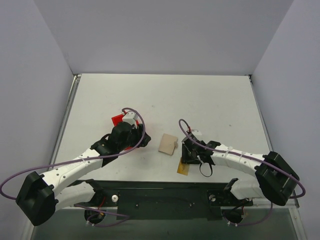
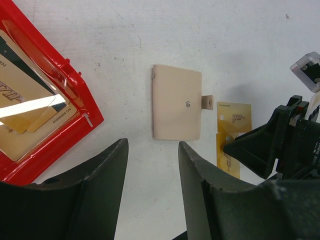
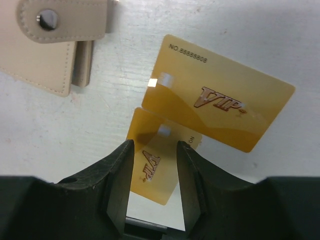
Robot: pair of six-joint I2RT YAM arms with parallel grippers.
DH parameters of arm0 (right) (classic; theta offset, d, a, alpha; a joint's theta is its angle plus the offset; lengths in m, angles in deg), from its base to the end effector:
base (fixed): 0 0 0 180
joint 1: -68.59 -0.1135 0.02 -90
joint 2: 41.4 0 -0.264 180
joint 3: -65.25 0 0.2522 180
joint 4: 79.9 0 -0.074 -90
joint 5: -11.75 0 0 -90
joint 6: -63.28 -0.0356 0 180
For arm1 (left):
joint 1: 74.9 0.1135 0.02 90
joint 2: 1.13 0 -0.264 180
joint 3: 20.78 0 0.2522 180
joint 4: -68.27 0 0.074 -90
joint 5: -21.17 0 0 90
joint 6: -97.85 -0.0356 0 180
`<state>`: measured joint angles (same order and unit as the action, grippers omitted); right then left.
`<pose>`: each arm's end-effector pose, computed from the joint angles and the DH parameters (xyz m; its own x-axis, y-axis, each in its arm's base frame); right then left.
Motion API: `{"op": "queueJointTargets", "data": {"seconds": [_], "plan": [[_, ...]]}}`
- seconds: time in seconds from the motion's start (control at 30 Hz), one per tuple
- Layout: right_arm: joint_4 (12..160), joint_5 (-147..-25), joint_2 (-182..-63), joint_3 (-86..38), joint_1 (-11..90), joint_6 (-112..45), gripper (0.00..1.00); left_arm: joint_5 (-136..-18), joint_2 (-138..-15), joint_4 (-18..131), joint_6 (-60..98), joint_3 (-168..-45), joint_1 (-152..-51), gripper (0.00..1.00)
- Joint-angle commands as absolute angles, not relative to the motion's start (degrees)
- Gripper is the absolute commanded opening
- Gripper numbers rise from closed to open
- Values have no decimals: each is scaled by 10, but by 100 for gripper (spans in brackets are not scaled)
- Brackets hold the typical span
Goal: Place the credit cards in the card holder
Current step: Move the credit card to the corner of the board.
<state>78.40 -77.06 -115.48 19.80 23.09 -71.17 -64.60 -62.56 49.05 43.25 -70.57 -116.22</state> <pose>0.1680 0.1699 0.1622 -0.8780 0.1054 -0.4669 -0.1246 0.8915 0.4356 0.1780 -0.1530 0.2383 -0.6679 -0.1820 -0.7216 0.2748 0.8408 -0.4664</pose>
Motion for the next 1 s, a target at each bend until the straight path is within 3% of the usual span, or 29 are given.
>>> {"op": "queueJointTargets", "data": {"seconds": [0.0,0.5,0.83,0.97], "plan": [[759,-737,-1175,188,193,-725,35,-651,-623,527,436,-697,-1167,54],[798,-760,-1225,172,80,-734,34,-650,-628,536,443,-687,-1167,54],[713,-576,-1064,190,84,-774,42,-648,-634,536,444,-689,-1167,54],[680,-577,-1048,198,114,-793,44,-654,-645,536,444,-693,-1167,54]]}}
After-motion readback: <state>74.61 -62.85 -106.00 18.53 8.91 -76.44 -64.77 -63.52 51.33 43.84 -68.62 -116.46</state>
